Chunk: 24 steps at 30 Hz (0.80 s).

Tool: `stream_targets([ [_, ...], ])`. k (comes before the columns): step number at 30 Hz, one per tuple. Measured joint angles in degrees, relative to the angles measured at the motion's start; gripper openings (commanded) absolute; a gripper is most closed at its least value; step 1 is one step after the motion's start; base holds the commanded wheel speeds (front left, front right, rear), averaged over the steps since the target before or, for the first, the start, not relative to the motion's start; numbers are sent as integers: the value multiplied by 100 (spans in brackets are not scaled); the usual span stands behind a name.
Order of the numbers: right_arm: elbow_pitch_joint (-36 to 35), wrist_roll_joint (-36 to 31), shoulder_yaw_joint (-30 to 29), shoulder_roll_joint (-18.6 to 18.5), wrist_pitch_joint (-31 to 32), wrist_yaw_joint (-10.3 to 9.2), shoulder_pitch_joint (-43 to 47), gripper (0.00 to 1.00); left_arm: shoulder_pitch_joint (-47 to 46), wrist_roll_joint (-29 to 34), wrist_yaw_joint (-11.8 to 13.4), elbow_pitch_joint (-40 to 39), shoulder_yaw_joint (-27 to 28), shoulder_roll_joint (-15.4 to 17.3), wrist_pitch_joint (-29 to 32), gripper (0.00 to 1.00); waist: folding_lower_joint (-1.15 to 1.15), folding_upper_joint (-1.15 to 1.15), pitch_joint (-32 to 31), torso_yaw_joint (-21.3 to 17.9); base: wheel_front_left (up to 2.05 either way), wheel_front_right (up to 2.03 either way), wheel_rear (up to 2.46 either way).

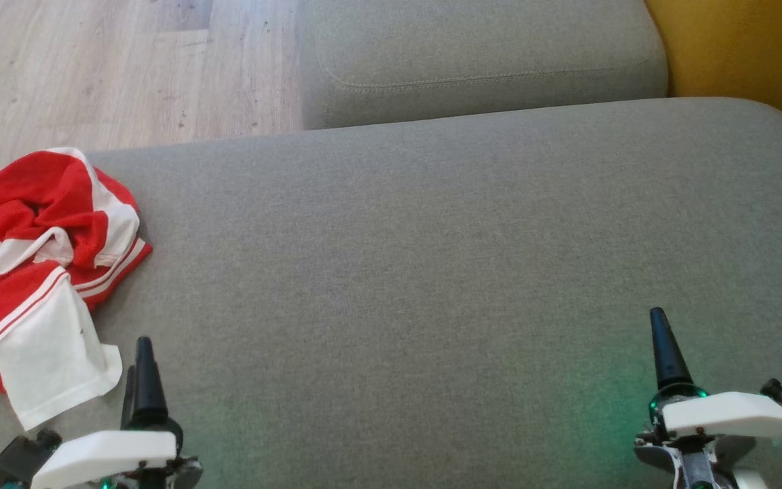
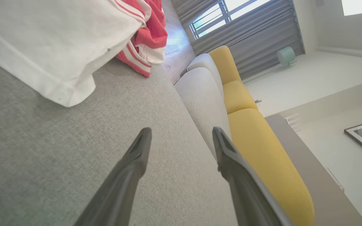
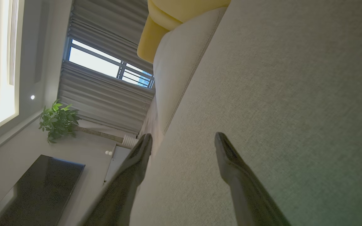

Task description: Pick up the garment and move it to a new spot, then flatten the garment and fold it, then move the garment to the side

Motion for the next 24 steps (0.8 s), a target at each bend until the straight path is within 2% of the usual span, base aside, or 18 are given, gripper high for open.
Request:
stream_targets([
  [6,-55,-533,160,0,-123,0,0,100,10,615,43,-132,-97,0,-125,100,0,0,-33,-17,0,0,0],
  [24,-196,-1801,543,-1,-422,0,2,100,168,1868,90,-392,-276,3,-432,100,0,0,-112,-51,0,0,0],
])
